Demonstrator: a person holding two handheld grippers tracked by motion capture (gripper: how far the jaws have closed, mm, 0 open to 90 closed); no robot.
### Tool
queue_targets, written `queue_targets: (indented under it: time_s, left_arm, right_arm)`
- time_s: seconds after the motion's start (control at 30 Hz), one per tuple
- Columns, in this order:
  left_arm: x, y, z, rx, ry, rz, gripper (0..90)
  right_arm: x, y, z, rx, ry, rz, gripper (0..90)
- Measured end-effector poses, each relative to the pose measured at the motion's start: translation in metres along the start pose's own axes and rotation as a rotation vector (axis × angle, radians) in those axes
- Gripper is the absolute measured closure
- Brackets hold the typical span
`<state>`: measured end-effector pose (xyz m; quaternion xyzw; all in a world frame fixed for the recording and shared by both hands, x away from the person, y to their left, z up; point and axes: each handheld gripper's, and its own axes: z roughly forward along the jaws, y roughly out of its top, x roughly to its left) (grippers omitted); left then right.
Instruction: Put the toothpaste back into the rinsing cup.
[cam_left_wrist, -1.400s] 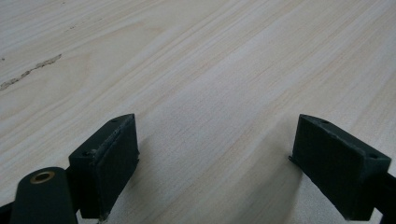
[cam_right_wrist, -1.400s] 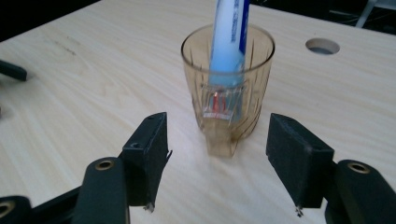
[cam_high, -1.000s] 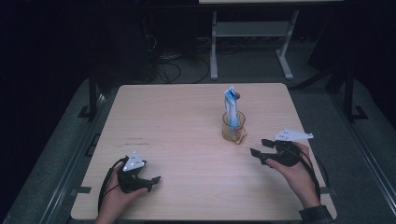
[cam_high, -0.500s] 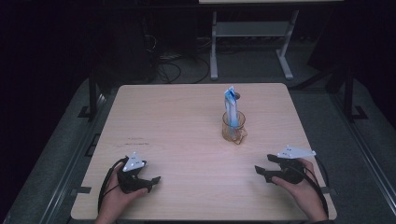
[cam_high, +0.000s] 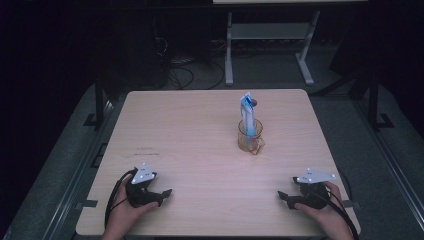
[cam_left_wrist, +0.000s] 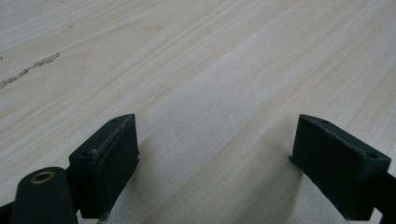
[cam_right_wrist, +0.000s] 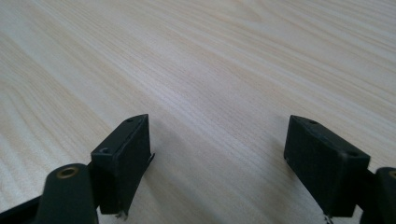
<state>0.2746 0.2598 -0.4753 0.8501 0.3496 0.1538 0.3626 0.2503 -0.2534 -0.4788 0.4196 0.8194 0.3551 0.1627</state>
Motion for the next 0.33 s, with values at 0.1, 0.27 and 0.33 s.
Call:
queue_targets:
  time_s: [0.1, 0.27, 0.33]
  left_arm:
    - [-0.0001, 0.0000, 0.0000, 0.000, 0.000, -0.001, 13.2]
    - [0.0000, 0.0000, 0.0000, 0.000, 0.000, 0.000, 13.2]
    - [-0.0001, -0.0001, 0.0001, -0.001, 0.001, -0.003, 13.2]
  right_arm:
    - [-0.0008, -0.0011, 0.0009, -0.010, -0.001, -0.003, 20.1]
    - [-0.0013, -0.0021, 0.0012, -0.018, -0.001, -0.003, 19.1]
    - [-0.0013, -0.0021, 0.0012, -0.018, -0.001, -0.002, 19.0]
